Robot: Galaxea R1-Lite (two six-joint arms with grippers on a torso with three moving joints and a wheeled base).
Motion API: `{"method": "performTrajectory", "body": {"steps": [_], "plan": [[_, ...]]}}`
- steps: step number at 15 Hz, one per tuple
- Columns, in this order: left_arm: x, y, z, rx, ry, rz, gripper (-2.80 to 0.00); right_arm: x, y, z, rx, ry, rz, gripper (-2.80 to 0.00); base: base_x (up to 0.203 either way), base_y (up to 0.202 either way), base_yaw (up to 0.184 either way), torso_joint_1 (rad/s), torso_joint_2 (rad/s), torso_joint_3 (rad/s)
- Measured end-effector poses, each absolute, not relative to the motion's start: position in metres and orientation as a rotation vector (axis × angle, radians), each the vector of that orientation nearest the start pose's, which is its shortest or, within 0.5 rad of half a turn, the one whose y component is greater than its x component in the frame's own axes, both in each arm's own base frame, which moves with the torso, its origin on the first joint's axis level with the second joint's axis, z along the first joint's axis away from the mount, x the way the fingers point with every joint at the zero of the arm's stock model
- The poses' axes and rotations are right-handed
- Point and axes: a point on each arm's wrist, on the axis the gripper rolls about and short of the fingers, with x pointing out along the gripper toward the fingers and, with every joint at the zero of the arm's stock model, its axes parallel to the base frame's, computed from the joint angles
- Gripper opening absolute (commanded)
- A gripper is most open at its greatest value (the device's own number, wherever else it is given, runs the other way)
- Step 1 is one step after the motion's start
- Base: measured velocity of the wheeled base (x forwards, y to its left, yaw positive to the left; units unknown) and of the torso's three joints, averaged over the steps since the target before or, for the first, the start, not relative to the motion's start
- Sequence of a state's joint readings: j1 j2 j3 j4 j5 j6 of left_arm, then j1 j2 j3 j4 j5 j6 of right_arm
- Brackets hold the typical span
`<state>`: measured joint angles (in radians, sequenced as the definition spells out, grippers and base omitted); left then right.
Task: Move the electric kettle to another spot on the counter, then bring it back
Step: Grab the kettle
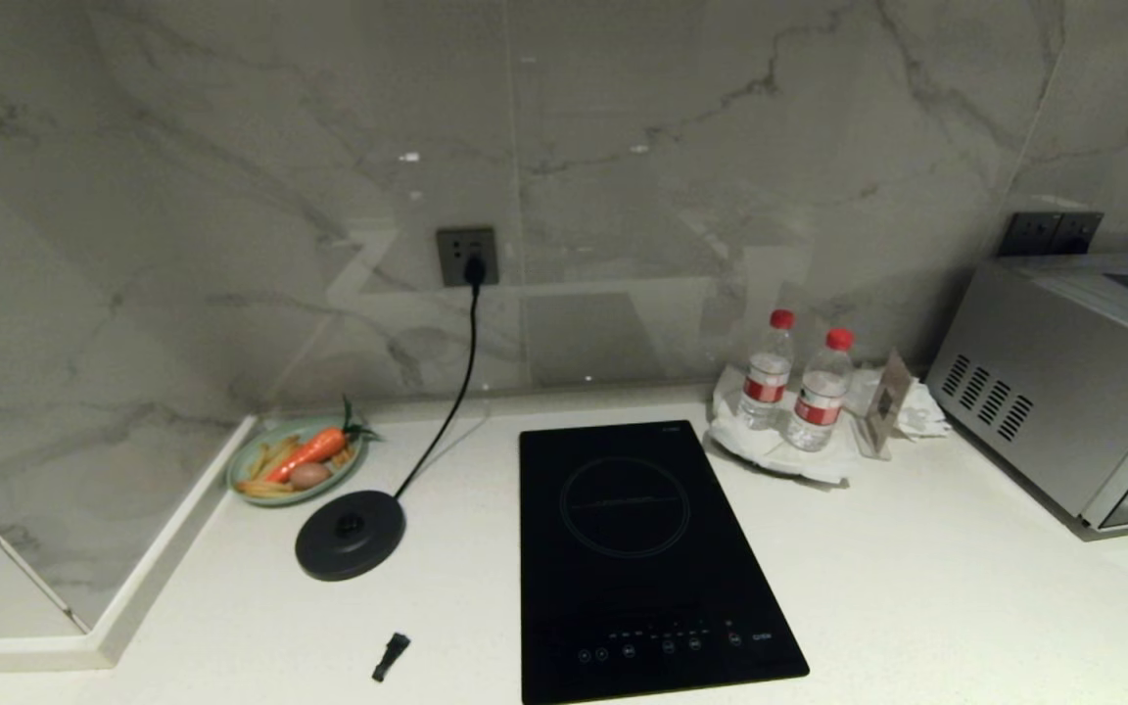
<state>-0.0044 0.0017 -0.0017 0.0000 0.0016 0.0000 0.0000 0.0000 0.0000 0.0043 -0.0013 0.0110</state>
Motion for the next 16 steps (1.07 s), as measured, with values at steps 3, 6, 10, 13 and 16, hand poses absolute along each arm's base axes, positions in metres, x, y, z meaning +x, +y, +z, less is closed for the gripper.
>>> {"method": "performTrajectory", "body": {"steps": [3, 6, 10, 13, 16], "plan": [[-0.0228, 0.0001, 0.0760, 0.000, 0.000, -0.003, -2.80, -0.0228, 0.0000, 0.0750, 0.010, 0.004, -0.001, -2.80, 0.000, 0.000, 0.000, 0.000, 0.00, 0.000], [-0.0228, 0.0001, 0.0760, 0.000, 0.000, -0.003, -2.80, -0.0228, 0.0000, 0.0750, 0.011, 0.005, -0.002, -2.80, 0.002, -0.006, 0.115, 0.002, 0.01, 0.001], [-0.0228, 0.0001, 0.0760, 0.000, 0.000, -0.003, -2.80, -0.0228, 0.0000, 0.0750, 0.011, 0.004, -0.001, -2.80, -0.001, -0.007, 0.175, -0.001, 0.00, 0.004], [-0.0228, 0.0001, 0.0760, 0.001, 0.000, -0.004, -2.80, -0.0228, 0.0000, 0.0750, 0.011, 0.005, -0.002, -2.80, -0.003, -0.007, 0.175, -0.002, 0.01, 0.008], [-0.0228, 0.0001, 0.0760, 0.000, 0.000, -0.003, -2.80, -0.0228, 0.0000, 0.0750, 0.010, 0.005, -0.002, -2.80, -0.001, -0.010, 0.174, -0.002, 0.01, 0.003]]}}
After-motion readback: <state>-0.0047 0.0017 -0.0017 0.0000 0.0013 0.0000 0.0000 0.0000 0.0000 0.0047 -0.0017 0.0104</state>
